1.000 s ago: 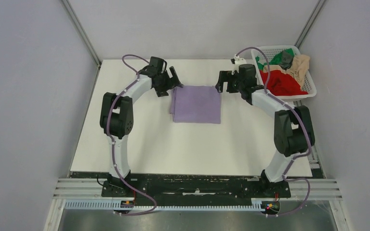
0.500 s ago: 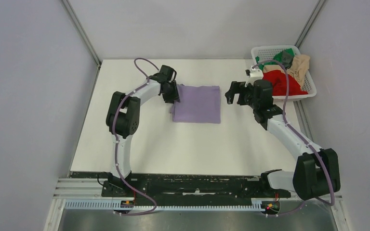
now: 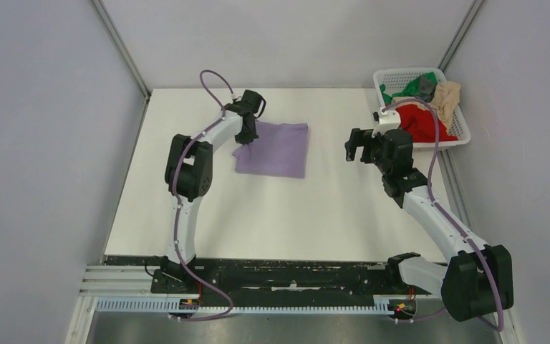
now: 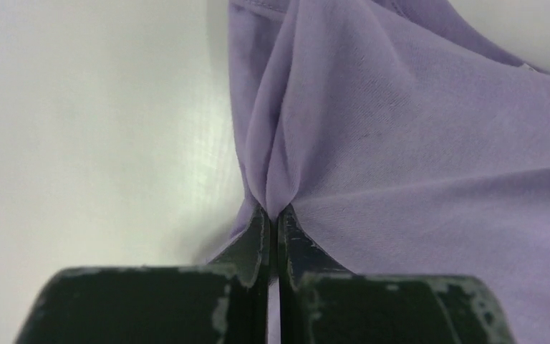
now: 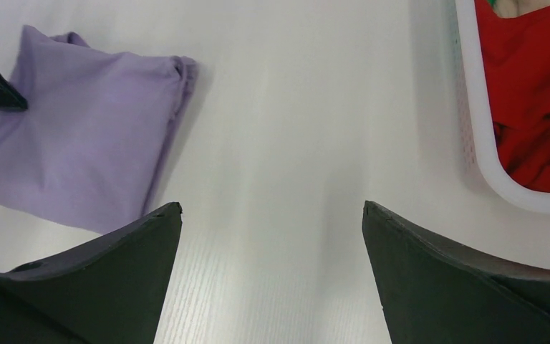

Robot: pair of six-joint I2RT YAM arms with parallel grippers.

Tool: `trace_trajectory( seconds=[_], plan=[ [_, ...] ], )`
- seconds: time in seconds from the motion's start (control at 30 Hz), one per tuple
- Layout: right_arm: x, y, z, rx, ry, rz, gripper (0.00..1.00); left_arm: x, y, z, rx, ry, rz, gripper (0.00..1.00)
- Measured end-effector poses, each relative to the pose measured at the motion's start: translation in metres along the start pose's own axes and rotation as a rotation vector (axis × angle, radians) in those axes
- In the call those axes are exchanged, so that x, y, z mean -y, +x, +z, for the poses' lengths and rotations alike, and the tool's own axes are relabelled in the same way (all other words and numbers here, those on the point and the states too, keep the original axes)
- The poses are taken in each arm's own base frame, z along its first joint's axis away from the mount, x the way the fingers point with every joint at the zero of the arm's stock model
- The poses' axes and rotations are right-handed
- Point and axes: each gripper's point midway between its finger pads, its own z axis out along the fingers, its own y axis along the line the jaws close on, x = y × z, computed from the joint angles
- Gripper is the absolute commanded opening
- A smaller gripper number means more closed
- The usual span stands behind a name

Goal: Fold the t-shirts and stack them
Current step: Put the neatly folded tshirt into the corner of the board with the left arm

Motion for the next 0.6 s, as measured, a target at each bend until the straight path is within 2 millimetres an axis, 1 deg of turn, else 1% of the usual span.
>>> trace_trajectory(
  seconds=[0.1,0.27,0.4,0.53,0.6],
  plan=[
    [0.004,0.004,0.001,-0.004,0.017,-0.013,0.98,-0.037,-0.024,0.007,0.042,-0.116,0.000,0.02],
    [0.014,0.008,0.003,0.017,0.063,-0.033,0.98,-0.113,-0.080,0.016,0.126,-0.310,-0.014,0.02],
    [0.025,0.017,0.003,0.021,0.119,-0.046,0.98,-0.166,-0.120,0.021,0.177,-0.409,-0.040,0.02],
    [0.036,0.021,0.004,0.035,0.171,-0.060,0.98,-0.211,-0.149,0.022,0.215,-0.496,-0.042,0.02],
    [0.040,0.022,0.004,0.039,0.194,-0.065,0.98,-0.230,-0.159,0.022,0.228,-0.534,-0.032,0.02]
  ],
)
